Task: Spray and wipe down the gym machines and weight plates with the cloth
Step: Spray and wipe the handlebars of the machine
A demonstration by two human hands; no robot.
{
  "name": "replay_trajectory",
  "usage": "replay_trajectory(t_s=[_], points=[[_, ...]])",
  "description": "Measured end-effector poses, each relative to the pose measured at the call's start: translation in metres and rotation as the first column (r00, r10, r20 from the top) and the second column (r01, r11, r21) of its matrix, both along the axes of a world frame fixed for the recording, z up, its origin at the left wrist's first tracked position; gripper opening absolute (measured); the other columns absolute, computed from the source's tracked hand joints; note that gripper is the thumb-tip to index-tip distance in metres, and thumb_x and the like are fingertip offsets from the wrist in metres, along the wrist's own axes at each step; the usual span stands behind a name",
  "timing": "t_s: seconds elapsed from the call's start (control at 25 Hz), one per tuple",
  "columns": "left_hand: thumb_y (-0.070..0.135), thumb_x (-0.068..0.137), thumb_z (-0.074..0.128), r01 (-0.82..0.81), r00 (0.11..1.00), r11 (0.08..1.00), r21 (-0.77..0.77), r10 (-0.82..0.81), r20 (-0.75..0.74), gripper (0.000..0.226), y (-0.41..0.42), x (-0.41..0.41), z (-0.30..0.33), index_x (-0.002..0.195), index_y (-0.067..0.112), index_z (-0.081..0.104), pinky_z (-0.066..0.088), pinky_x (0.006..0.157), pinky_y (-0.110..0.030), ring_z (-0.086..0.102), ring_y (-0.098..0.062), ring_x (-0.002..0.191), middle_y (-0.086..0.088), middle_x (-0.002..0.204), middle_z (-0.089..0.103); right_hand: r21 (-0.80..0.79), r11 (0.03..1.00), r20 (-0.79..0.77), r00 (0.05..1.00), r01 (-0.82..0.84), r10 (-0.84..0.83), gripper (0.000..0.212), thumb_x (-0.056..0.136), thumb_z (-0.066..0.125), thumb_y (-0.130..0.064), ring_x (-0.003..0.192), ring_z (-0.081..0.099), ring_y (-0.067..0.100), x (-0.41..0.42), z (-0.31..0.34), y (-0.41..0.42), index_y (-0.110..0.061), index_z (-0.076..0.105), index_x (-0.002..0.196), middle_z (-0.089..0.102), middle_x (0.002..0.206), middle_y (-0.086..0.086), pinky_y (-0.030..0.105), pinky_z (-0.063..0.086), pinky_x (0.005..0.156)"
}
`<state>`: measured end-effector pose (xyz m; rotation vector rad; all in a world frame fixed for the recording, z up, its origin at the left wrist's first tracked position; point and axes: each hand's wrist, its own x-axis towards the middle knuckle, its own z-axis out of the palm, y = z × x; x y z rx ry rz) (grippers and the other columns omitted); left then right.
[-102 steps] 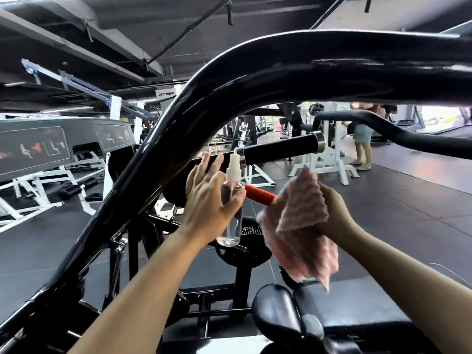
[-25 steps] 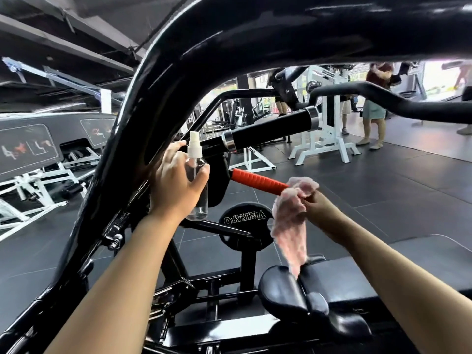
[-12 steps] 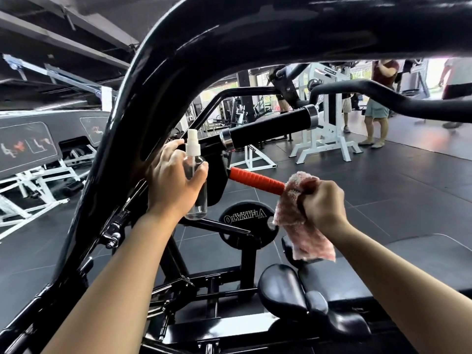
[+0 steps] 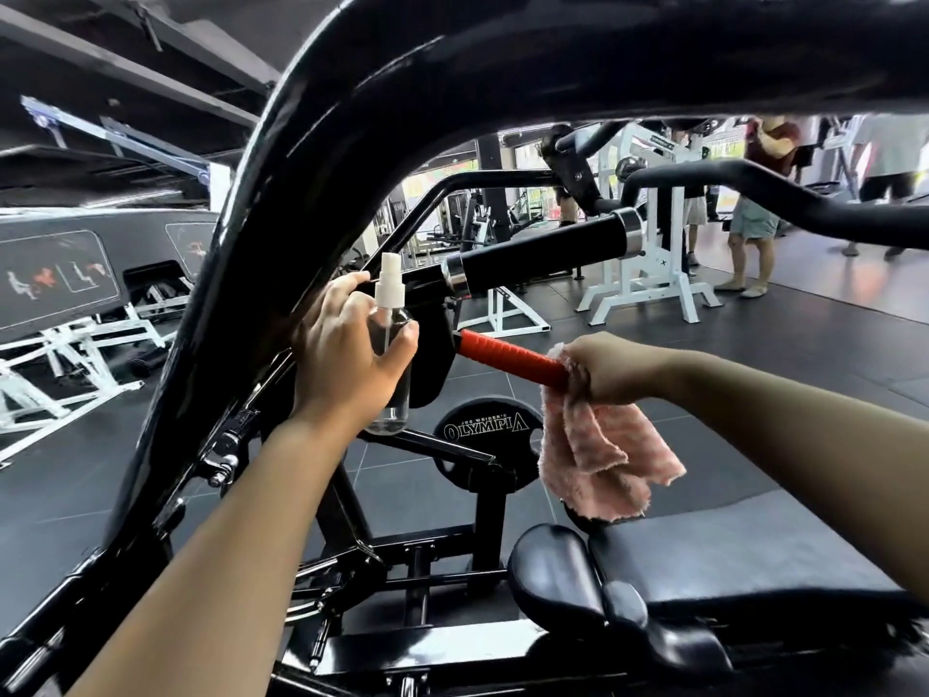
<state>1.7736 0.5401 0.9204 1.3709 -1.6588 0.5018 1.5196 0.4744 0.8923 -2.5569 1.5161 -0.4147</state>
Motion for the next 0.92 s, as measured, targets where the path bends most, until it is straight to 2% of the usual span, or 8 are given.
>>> replay_trajectory(t_s=[0.24, 0.32, 0.44, 0.6, 0.68, 0.76, 0.84, 0.92], points=[[0.055, 0.071, 0.032, -0.014, 1.0, 1.0, -0.019, 0.014, 0.017, 0.038, -0.001, -0.001, -0.001, 0.074, 0.019, 0.043, 0.013, 0.097, -0.022, 0.038, -0.027, 0.128, -0.007, 0.134, 0.051, 0.007, 0.996, 0.307, 0.948, 0.087, -0.085, 0.026, 0.08, 0.067, -0.023, 0.064, 0.051, 0.013, 0.019, -0.026, -0.004, -0.024, 0.047, 0.064, 0.052, 0.065, -0.008, 0.022, 0.032, 0.061], [0.056, 0.07, 0.031, -0.014, 1.0, 1.0, -0.008, 0.014, 0.014, 0.04, 0.001, 0.0, -0.001, 0.073, 0.019, 0.043, 0.015, 0.096, -0.023, 0.039, -0.026, 0.128, -0.006, 0.135, 0.05, 0.237, 0.971, 0.38, 0.923, -0.032, -0.062, 0.018, 0.07, 0.073, -0.025, 0.067, 0.056, 0.013, 0.015, -0.019, -0.007, -0.02, 0.055, 0.07, 0.058, 0.069, -0.003, 0.025, 0.042, 0.066], [0.058, 0.068, 0.029, -0.012, 1.0, 1.0, 0.015, 0.012, 0.003, 0.042, 0.003, -0.001, 0.0, 0.074, 0.018, 0.043, 0.012, 0.087, -0.015, 0.039, -0.025, 0.127, -0.004, 0.137, 0.048, 0.583, 0.782, 0.457, 0.885, -0.221, -0.091, 0.026, 0.059, 0.074, -0.018, 0.07, 0.063, 0.018, 0.008, -0.008, -0.007, -0.016, 0.059, 0.081, 0.066, 0.073, 0.003, 0.026, 0.051, 0.067], [0.058, 0.068, 0.027, -0.006, 1.0, 1.0, 0.019, 0.006, 0.006, 0.044, 0.003, -0.001, 0.0, 0.075, 0.018, 0.043, 0.008, 0.083, -0.01, 0.039, -0.024, 0.127, -0.005, 0.139, 0.047, 0.068, 0.993, 0.355, 0.927, 0.101, -0.119, 0.017, 0.076, 0.072, -0.03, 0.071, 0.06, 0.022, 0.02, -0.025, -0.005, -0.02, 0.059, 0.07, 0.064, 0.071, 0.0, 0.029, 0.044, 0.066], [0.058, 0.068, 0.027, -0.006, 1.0, 1.0, 0.017, 0.006, 0.005, 0.043, 0.004, -0.002, 0.0, 0.075, 0.018, 0.043, 0.007, 0.082, -0.008, 0.039, -0.024, 0.128, -0.006, 0.14, 0.047, -0.208, 0.94, 0.389, 0.905, 0.27, -0.174, 0.019, 0.078, 0.069, -0.041, 0.072, 0.061, 0.027, 0.028, -0.038, 0.007, -0.024, 0.061, 0.082, 0.067, 0.076, 0.001, 0.03, 0.04, 0.062], [0.058, 0.068, 0.027, -0.011, 1.0, 1.0, 0.023, 0.011, 0.013, 0.043, 0.004, -0.001, -0.001, 0.075, 0.018, 0.043, 0.007, 0.081, -0.008, 0.039, -0.024, 0.127, -0.006, 0.14, 0.046, -0.355, 0.874, 0.39, 0.903, 0.33, -0.182, 0.01, 0.082, 0.064, -0.025, 0.076, 0.062, 0.034, 0.032, -0.043, 0.016, -0.022, 0.061, 0.092, 0.069, 0.08, 0.006, 0.031, 0.036, 0.06], [0.058, 0.069, 0.027, -0.012, 0.999, 1.0, 0.021, 0.012, 0.031, 0.043, 0.003, -0.001, -0.001, 0.074, 0.018, 0.043, 0.008, 0.079, -0.009, 0.041, -0.024, 0.125, -0.006, 0.14, 0.047, -0.279, 0.938, 0.387, 0.918, 0.207, -0.088, 0.012, 0.078, 0.065, -0.012, 0.071, 0.06, 0.031, 0.029, -0.034, 0.011, -0.02, 0.056, 0.076, 0.065, 0.074, 0.006, 0.03, 0.037, 0.061], [0.057, 0.069, 0.029, -0.003, 0.999, 1.0, 0.019, 0.002, 0.032, 0.043, 0.004, -0.001, 0.0, 0.074, 0.017, 0.043, 0.008, 0.078, -0.007, 0.041, -0.024, 0.124, -0.006, 0.139, 0.047, 0.073, 0.996, 0.335, 0.942, -0.049, 0.022, 0.02, 0.076, 0.066, -0.004, 0.071, 0.059, 0.022, 0.021, -0.012, 0.001, -0.019, 0.054, 0.07, 0.063, 0.073, 0.003, 0.029, 0.044, 0.068]])
